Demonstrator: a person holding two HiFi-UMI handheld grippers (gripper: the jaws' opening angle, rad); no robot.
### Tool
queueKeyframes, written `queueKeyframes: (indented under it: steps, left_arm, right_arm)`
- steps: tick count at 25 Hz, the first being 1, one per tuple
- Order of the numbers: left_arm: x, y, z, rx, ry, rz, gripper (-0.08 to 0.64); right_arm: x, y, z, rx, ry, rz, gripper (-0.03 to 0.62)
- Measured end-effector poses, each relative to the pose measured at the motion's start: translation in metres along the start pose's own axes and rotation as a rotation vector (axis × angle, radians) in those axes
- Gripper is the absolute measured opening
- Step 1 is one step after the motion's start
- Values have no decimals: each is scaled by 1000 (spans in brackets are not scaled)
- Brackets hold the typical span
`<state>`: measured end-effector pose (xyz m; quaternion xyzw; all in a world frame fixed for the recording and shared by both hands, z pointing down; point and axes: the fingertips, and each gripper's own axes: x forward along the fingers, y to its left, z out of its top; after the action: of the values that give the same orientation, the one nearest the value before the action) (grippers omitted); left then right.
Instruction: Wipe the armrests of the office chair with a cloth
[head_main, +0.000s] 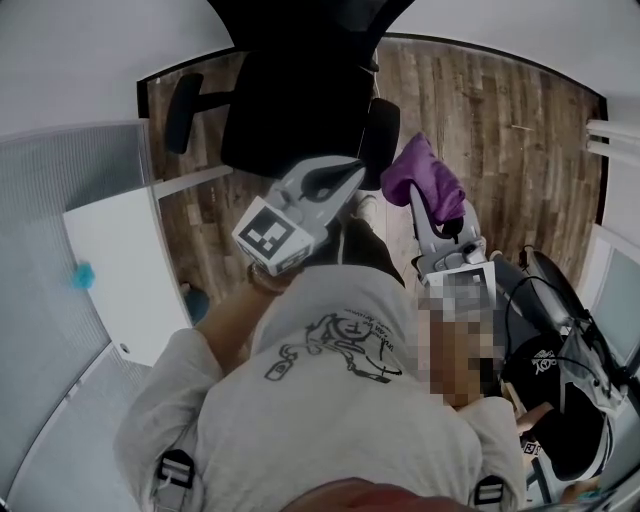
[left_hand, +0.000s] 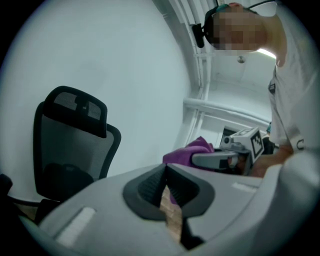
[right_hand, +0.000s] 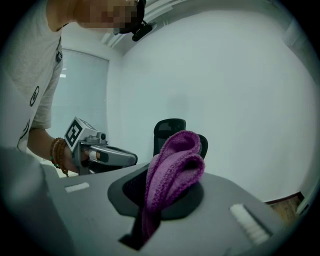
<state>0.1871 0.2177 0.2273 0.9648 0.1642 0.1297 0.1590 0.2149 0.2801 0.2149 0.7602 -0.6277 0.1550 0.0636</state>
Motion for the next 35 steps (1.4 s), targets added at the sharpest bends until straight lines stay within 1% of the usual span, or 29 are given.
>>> queueKeyframes:
  steps: [5, 8, 12, 16, 23, 27, 35]
  left_arm:
    - [6, 14, -11, 14, 27, -1, 0]
    - [8, 29, -20, -2, 28, 4, 0]
    - [13, 45, -32, -19, 41, 2, 0]
    - [22, 53, -47, -14, 45, 3, 0]
    - [26, 84, -78, -14, 61, 15, 0]
    - [27, 98, -95, -19, 67, 29, 0]
    - [35, 118, -132, -31, 64, 37, 0]
  right_arm:
    - [14, -21, -6, -29, 7, -21, 28]
    - [30, -30, -14, -64, 34, -28, 28]
    - [49, -43, -23, -65, 46, -49, 28]
    - [62, -53, -45, -108, 83, -42, 28]
    - [99, -52, -90, -158, 177, -15, 28]
    - [115, -54, -106, -177, 188, -10, 28]
    - [141, -53, -145, -207, 251, 21, 28]
